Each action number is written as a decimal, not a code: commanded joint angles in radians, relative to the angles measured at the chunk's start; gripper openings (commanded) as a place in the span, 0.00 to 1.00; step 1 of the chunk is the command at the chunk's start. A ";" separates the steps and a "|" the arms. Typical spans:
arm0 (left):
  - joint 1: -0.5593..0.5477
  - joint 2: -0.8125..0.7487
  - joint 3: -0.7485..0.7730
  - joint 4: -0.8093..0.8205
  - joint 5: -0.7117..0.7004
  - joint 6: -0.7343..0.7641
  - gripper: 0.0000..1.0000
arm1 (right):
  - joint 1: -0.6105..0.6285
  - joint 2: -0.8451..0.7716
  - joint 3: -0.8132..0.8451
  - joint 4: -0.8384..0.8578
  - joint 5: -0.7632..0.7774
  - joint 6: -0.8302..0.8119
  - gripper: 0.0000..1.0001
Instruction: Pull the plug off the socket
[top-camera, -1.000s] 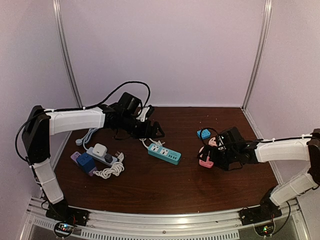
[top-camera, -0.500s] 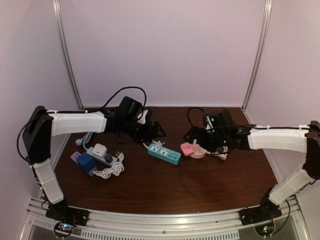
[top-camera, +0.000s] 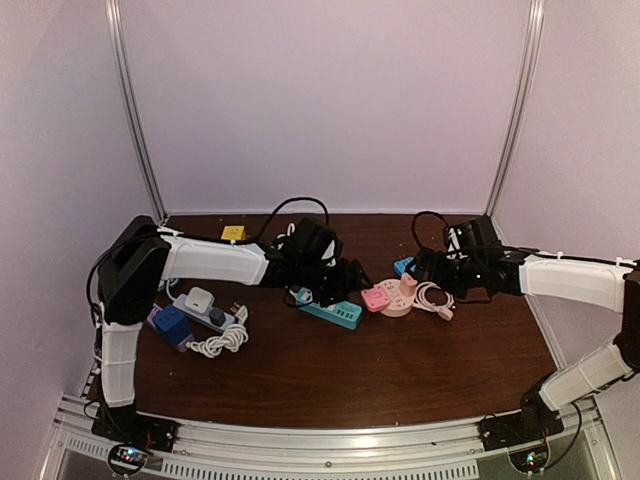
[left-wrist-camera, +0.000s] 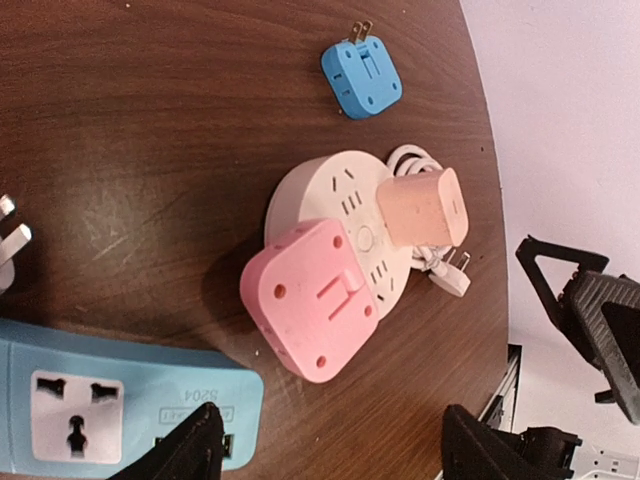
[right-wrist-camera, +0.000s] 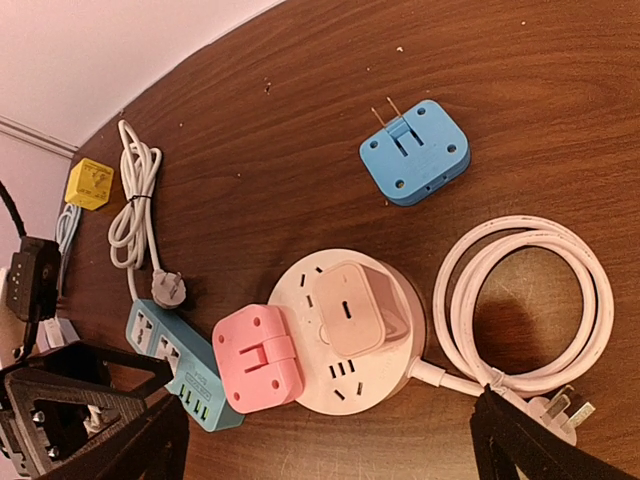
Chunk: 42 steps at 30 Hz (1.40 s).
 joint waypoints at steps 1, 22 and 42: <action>-0.008 0.049 0.092 0.019 -0.113 -0.055 0.76 | -0.019 0.018 -0.003 0.012 -0.043 -0.048 1.00; 0.027 0.032 0.048 -0.334 -0.167 0.017 0.81 | -0.043 -0.015 -0.008 0.005 -0.036 -0.061 0.99; -0.008 0.082 0.011 0.178 -0.006 -0.090 0.76 | 0.003 0.137 0.119 -0.046 0.050 -0.368 0.73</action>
